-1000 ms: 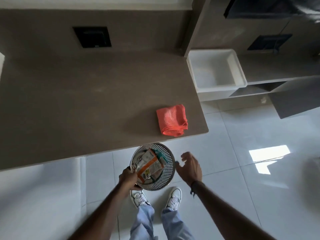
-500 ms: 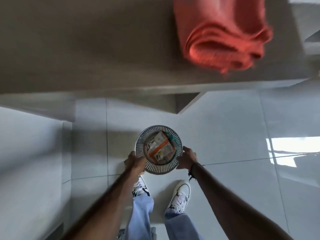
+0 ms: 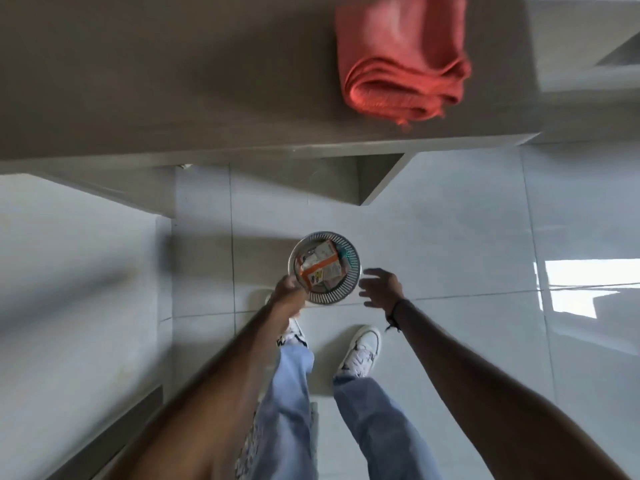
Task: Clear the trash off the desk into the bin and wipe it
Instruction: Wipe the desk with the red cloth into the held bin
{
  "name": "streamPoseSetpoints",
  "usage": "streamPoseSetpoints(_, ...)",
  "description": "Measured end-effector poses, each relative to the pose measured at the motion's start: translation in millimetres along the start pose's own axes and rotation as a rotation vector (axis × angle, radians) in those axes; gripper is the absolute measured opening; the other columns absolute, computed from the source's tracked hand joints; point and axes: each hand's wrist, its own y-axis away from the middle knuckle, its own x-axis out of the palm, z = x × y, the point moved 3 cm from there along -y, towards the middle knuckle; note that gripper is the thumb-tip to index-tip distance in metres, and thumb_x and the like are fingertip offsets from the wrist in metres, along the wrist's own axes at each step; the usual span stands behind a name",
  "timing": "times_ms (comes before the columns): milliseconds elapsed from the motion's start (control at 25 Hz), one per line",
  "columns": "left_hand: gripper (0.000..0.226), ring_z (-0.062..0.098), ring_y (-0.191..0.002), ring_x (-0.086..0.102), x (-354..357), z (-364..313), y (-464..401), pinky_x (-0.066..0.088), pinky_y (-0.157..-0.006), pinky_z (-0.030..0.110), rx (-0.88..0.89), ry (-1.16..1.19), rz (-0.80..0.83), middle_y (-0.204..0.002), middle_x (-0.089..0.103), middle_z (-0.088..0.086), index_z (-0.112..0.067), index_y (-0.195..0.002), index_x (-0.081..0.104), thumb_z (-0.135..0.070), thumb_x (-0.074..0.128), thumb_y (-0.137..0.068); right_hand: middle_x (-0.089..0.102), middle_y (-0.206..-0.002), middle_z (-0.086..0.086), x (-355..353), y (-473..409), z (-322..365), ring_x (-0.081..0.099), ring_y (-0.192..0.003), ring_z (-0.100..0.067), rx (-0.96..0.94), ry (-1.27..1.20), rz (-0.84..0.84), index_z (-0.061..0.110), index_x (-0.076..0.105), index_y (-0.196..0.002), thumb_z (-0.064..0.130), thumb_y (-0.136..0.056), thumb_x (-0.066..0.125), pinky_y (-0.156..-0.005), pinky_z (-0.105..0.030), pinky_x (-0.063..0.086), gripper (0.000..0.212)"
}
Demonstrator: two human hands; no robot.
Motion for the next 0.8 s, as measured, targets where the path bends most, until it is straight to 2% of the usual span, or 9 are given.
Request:
streamPoseSetpoints(160, 0.041, 0.028, -0.116, 0.066, -41, -64, 122, 0.056, -0.099, 0.039, 0.184, -0.125, -0.040, -0.120, 0.071, 0.007, -0.018, -0.125, 0.066, -0.013, 0.061, -0.084, 0.075, -0.097, -0.021, -22, 128, 74, 0.074, -0.088, -0.034, -0.108, -0.060, 0.036, 0.019, 0.071, -0.094, 0.006, -0.080, 0.064, -0.073, -0.039, 0.058, 0.021)
streamPoseSetpoints(240, 0.040, 0.027, -0.115, 0.068, -64, -98, 174, 0.056, -0.101, 0.038, 0.335, -0.148, -0.040, -0.121, 0.074, 0.009, -0.016, -0.121, 0.069, -0.014, 0.062, -0.082, 0.075, -0.097, -0.021, -36, 179, 112, 0.074, -0.086, -0.036, -0.182, -0.096, 0.056, 0.013, 0.072, -0.097, 0.001, -0.083, 0.061, -0.066, -0.034, 0.058, 0.022)
streamPoseSetpoints(320, 0.032, 0.028, -0.107, 0.072, -83, -128, 213, 0.059, -0.096, 0.038, 0.476, -0.154, -0.043, -0.116, 0.077, 0.013, -0.013, -0.115, 0.072, -0.008, 0.061, -0.085, 0.074, -0.086, -0.016, -49, 224, 148, 0.072, -0.070, -0.028, -0.277, -0.139, 0.100, 0.000, 0.068, -0.110, -0.005, -0.089, 0.054, -0.057, -0.027, 0.057, 0.026)
streamPoseSetpoints(400, 0.025, 0.027, -0.087, 0.075, -101, -164, 243, 0.063, -0.082, 0.037, 0.575, -0.104, -0.037, -0.104, 0.078, 0.016, -0.011, -0.107, 0.072, -0.002, 0.057, -0.090, 0.074, -0.083, -0.014, -65, 259, 186, 0.071, -0.065, -0.023, -0.404, -0.133, 0.066, -0.003, 0.066, -0.112, -0.005, -0.090, 0.054, -0.056, -0.028, 0.055, 0.025)
streamPoseSetpoints(480, 0.021, 0.024, -0.068, 0.071, -114, -203, 259, 0.060, -0.068, 0.035, 0.671, -0.055, -0.050, -0.092, 0.076, 0.016, -0.012, -0.097, 0.070, 0.001, 0.054, -0.092, 0.075, -0.085, -0.013, -77, 279, 220, 0.072, -0.071, -0.025, -0.555, -0.089, -0.024, 0.005, 0.070, -0.105, 0.002, -0.087, 0.063, -0.065, -0.037, 0.057, 0.020)
streamPoseSetpoints(560, 0.023, 0.025, -0.067, 0.066, -120, -240, 263, 0.057, -0.070, 0.040, 0.753, -0.025, -0.103, -0.083, 0.070, 0.012, -0.023, -0.088, 0.065, -0.001, 0.056, -0.089, 0.077, -0.081, -0.005, -90, 289, 252, 0.072, -0.073, -0.019, -0.660, 0.005, -0.221, 0.015, 0.072, -0.098, 0.017, -0.081, 0.074, -0.070, -0.030, 0.058, 0.017)
streamPoseSetpoints(600, 0.022, 0.026, -0.073, 0.066, -120, -256, 261, 0.057, -0.075, 0.043, 0.764, -0.019, -0.134, -0.084, 0.069, 0.010, -0.024, -0.090, 0.063, -0.003, 0.057, -0.087, 0.077, -0.082, -0.002, -96, 292, 264, 0.071, -0.074, -0.016, -0.672, 0.066, -0.329, 0.017, 0.072, -0.099, 0.025, -0.078, 0.077, -0.070, -0.022, 0.056, 0.023)
streamPoseSetpoints(680, 0.019, 0.027, -0.087, 0.067, -118, -284, 253, 0.055, -0.088, 0.043, 0.748, -0.001, -0.181, -0.094, 0.070, 0.009, -0.016, -0.103, 0.064, -0.004, 0.061, -0.089, 0.076, -0.096, -0.002, -105, 287, 284, 0.069, -0.090, -0.019, -0.625, 0.169, -0.436, 0.017, 0.066, -0.113, 0.041, -0.073, 0.078, -0.081, -0.030, 0.054, 0.048)
streamPoseSetpoints(800, 0.036, 0.023, -0.104, 0.061, -107, -314, 243, 0.050, -0.102, 0.041, 0.709, -0.060, -0.142, -0.114, 0.066, 0.006, -0.014, -0.122, 0.062, 0.001, 0.061, -0.088, 0.071, -0.114, -0.007, -110, 259, 304, 0.063, -0.110, -0.027, -0.459, 0.232, -0.316, 0.015, 0.052, -0.133, 0.053, -0.062, 0.078, -0.096, -0.040, 0.050, 0.084)
